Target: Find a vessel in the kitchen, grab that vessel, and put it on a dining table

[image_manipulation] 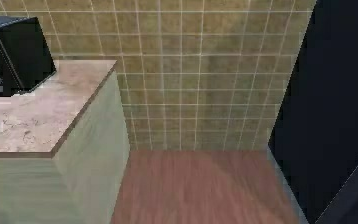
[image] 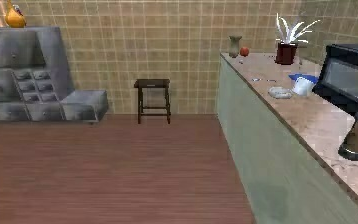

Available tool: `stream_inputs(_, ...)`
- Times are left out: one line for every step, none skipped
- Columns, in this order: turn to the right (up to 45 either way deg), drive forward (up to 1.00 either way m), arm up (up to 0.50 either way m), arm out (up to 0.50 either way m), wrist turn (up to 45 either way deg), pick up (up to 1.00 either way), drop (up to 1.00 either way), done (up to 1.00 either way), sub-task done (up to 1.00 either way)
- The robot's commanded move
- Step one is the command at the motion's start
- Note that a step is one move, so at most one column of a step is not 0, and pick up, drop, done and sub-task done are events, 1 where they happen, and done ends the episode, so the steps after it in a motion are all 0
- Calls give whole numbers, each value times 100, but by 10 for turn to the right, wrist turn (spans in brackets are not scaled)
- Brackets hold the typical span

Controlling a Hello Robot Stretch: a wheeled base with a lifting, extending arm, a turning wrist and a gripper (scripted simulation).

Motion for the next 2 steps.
stream_inputs(0, 75, 0, 0, 0, 0, 0, 0, 0)
stream_inputs(-300, 0, 0, 0, 0, 0, 0, 0, 0)
